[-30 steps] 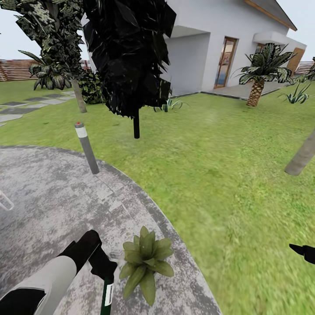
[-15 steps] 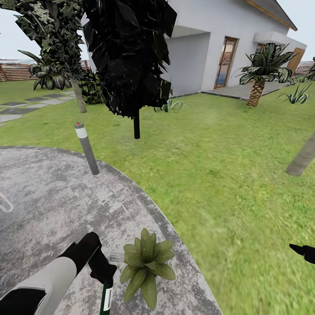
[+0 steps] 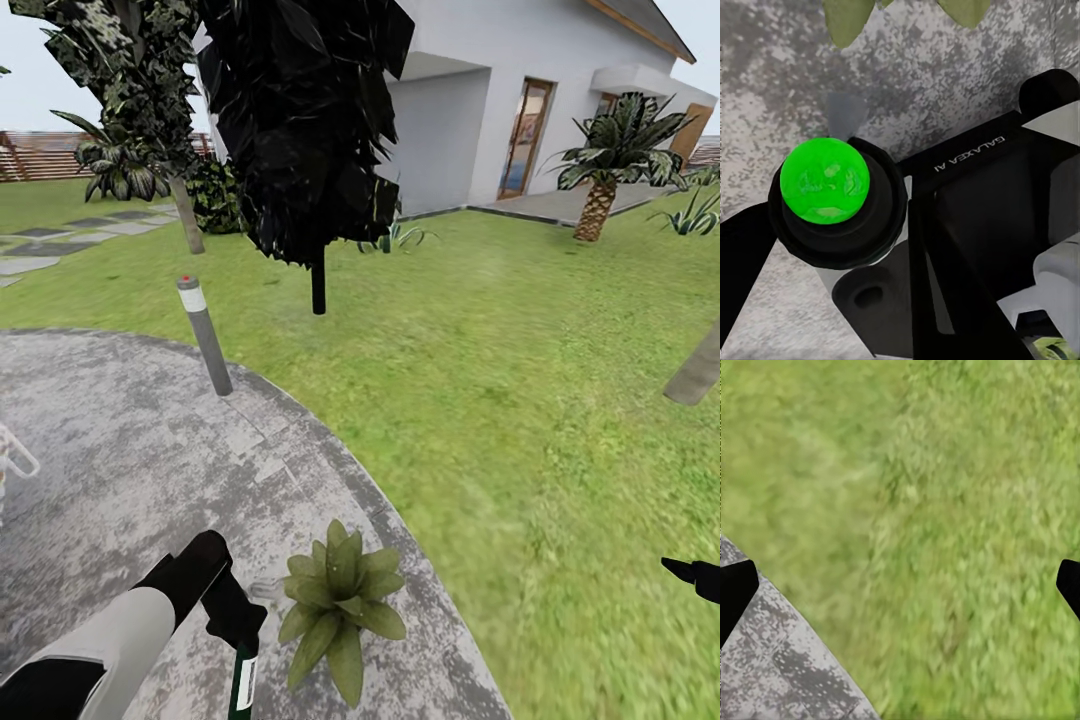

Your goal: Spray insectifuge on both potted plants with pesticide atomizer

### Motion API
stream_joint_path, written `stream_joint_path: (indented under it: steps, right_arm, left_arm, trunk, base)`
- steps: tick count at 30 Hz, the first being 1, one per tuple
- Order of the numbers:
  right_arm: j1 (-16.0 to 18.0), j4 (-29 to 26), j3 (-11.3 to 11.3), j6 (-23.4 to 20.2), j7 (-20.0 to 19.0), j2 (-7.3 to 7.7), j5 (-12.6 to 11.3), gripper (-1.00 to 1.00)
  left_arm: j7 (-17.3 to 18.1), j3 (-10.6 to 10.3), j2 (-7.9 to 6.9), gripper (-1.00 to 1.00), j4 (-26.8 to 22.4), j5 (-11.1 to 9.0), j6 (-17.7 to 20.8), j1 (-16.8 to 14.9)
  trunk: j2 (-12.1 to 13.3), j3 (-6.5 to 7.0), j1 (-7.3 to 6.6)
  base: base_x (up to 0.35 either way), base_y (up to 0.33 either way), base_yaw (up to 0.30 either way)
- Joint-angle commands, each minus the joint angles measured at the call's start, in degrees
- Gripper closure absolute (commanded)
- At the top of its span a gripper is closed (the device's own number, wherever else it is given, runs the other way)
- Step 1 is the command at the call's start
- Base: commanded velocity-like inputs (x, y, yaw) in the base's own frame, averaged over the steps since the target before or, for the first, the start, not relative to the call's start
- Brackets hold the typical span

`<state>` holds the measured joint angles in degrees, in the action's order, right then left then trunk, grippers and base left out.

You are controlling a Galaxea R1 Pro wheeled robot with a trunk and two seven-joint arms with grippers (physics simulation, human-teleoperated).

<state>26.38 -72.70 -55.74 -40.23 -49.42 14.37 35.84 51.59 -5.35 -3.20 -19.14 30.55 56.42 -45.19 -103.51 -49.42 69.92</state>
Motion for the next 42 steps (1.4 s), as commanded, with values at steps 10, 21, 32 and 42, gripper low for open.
stream_joint_path:
  steps: [10,21,32,42]
  right_arm:
    - [0.07,-0.07,-0.09,-0.11,-0.59,0.00,0.55,-1.00]
    - [0.07,-0.06,-0.10,-0.11,-0.59,0.03,0.55,-1.00]
    - [0.07,-0.05,-0.15,-0.11,-0.59,0.03,0.55,-1.00]
    - [0.07,-0.07,-0.16,-0.11,-0.59,0.02,0.55,-1.00]
  left_arm:
    - [0.41,-0.51,-0.04,1.00,-0.28,0.25,0.18,0.00]
    - [0.44,-5.49,-0.05,1.00,-0.04,0.21,0.18,-0.02]
    - [0.36,-5.93,-0.01,1.00,0.06,0.23,0.17,0.05]
    - [-1.90,-5.98,-0.12,1.00,2.83,0.30,-0.16,0.11]
  trunk:
    - [-0.02,-0.43,0.01]
    - [-0.02,-0.80,0.01]
    - [-0.02,-1.78,0.01]
    - [-0.02,-2.04,0.01]
  base:
    - [0.132,0.058,0.001]
    - [0.002,0.001,-0.004]
    - [0.000,0.000,-0.046]
    - [0.000,0.000,-0.001]
